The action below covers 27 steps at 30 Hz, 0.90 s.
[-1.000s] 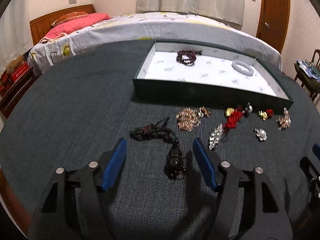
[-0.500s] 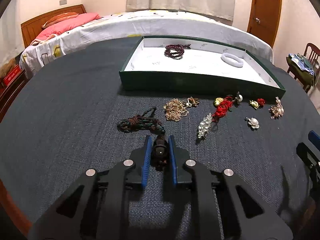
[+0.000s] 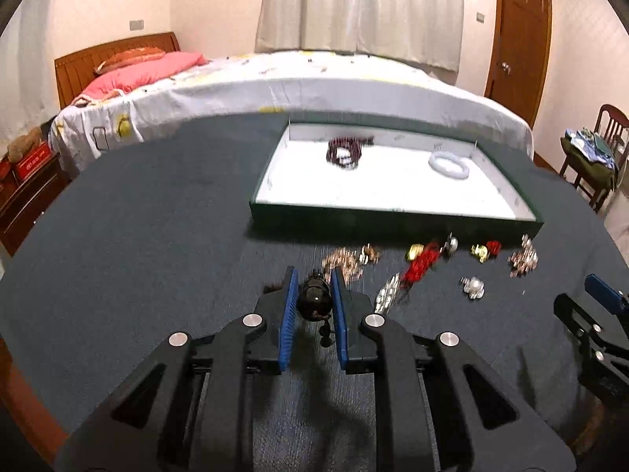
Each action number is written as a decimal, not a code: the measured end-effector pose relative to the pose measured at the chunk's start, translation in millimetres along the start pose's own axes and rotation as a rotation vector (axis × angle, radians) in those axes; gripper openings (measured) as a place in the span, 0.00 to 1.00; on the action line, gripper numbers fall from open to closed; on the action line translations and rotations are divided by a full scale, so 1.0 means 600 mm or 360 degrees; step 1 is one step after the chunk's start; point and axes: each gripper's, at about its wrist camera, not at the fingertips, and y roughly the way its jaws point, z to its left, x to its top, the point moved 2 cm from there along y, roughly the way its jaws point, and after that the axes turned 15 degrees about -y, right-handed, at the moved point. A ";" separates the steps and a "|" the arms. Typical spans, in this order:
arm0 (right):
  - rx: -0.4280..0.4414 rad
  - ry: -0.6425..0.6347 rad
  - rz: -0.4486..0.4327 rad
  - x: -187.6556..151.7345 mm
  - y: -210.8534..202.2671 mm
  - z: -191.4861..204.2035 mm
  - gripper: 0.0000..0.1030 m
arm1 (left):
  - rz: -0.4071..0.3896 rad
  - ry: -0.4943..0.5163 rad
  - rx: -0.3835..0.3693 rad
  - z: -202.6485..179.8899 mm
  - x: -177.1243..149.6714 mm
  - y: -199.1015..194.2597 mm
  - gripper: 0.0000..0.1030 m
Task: Organize jewelry
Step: 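Lift the black pendant with the left gripper while the right gripper grasps the large pearl flower brooch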
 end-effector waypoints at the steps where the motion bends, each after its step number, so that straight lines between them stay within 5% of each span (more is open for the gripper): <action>1: -0.0010 0.0007 -0.0001 0.008 0.004 -0.004 0.72 | -0.0008 -0.0002 -0.0003 -0.002 0.004 -0.002 0.17; 20: -0.0005 0.0058 0.0381 0.040 0.150 -0.048 0.72 | 0.0045 -0.0076 0.0002 0.005 0.026 0.043 0.17; 27: 0.0019 0.0021 0.0392 0.032 0.141 -0.043 0.48 | 0.0069 -0.0079 0.0008 0.006 0.019 0.050 0.17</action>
